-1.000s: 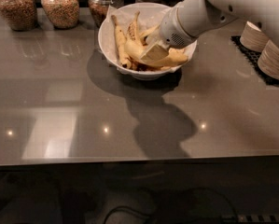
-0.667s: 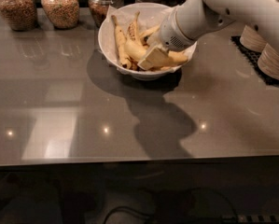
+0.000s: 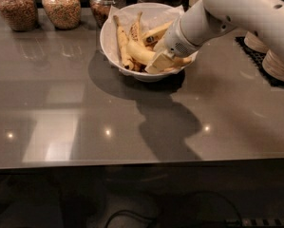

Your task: Pick banana from white bowl

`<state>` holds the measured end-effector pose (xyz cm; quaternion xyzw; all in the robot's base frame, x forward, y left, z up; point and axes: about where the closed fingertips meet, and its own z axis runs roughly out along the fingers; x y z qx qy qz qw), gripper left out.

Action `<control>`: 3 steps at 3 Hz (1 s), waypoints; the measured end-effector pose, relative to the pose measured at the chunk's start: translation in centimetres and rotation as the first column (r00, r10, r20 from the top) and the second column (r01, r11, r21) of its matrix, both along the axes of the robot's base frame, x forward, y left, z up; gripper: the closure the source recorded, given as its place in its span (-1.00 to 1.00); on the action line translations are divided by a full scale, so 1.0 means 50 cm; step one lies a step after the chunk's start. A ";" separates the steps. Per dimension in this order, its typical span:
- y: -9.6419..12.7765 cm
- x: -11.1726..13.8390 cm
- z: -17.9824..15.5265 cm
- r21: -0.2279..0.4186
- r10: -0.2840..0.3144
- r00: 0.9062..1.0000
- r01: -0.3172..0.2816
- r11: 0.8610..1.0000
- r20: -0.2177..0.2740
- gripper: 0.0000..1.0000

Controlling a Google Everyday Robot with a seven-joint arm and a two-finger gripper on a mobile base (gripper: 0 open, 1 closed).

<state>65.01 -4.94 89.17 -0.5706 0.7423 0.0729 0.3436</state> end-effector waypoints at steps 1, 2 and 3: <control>-0.011 0.007 -0.015 -0.018 -0.014 1.000 0.014 1.000 -0.006 0.18; -0.014 0.007 -0.012 -0.023 -0.018 1.000 0.018 1.000 0.004 0.59; -0.009 0.005 0.009 -0.019 -0.011 1.000 0.012 1.000 0.025 0.99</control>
Offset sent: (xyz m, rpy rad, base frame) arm 0.0050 -0.0140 -0.0006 -0.0306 -0.0257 -0.0344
